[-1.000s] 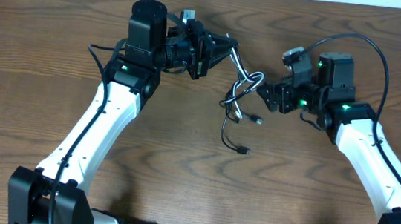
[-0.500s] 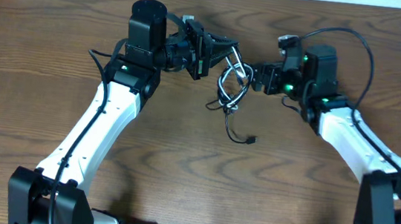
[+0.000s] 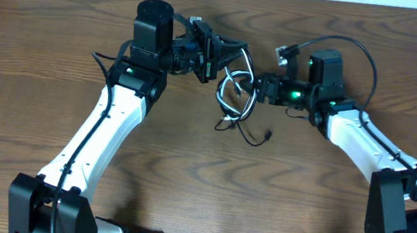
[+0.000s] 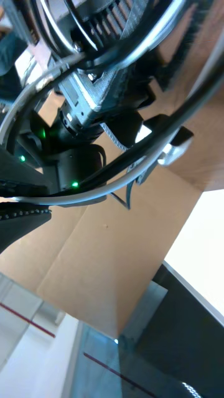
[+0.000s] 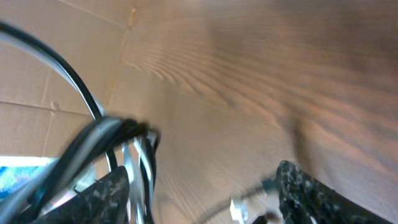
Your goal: Untangle cables
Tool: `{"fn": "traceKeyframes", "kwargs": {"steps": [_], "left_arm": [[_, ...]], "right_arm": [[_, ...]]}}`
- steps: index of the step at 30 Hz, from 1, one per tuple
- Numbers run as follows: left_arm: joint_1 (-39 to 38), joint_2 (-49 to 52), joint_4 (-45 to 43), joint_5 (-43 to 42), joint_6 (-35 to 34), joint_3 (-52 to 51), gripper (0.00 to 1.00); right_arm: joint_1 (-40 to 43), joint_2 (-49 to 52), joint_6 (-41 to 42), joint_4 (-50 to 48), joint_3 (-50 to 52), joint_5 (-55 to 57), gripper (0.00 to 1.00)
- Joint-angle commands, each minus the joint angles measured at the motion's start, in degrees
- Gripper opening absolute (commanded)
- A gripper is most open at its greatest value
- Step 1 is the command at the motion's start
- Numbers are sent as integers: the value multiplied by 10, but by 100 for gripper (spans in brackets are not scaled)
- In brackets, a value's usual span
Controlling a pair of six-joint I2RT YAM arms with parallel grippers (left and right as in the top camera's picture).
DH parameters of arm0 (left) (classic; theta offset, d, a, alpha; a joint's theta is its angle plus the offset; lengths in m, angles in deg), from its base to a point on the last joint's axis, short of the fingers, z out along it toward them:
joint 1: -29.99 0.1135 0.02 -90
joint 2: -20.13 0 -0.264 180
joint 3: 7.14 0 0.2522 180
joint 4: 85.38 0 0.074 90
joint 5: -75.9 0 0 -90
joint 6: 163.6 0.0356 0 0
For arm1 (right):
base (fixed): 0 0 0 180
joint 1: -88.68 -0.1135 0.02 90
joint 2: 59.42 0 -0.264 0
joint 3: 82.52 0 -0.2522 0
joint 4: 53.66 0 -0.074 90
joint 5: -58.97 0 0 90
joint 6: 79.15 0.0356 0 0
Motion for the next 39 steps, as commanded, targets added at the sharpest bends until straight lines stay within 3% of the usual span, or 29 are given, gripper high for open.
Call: {"fn": "traceKeyframes", "kwargs": {"steps": [1, 4, 6, 11, 20, 29, 34, 37, 39], "left_arm": [[2, -11, -3, -11, 116, 10, 7], [2, -11, -2, -28, 276, 10, 7], [3, -11, 8, -29, 342, 10, 8], [3, -11, 86, 21, 416, 10, 7], [3, -11, 135, 100, 393, 10, 8], [2, -11, 135, 111, 287, 10, 8], [2, -11, 135, 108, 255, 10, 8], [2, -11, 135, 106, 254, 10, 8], [2, -11, 136, 106, 254, 10, 7]], "right_arm": [[37, 5, -34, 30, -5, -20, 69], [67, 5, -55, 73, -5, -20, 68], [80, 5, -65, 89, -5, -35, 68], [96, 0, -93, 89, -5, -172, 67], [65, -17, -69, 84, -5, -184, 64], [-16, -17, 7, 74, -5, 20, 64], [-59, -17, 60, 21, -5, 102, 62], [-80, -17, 84, 5, -5, 169, 52], [-89, -17, 86, 12, -5, 218, 29]]}}
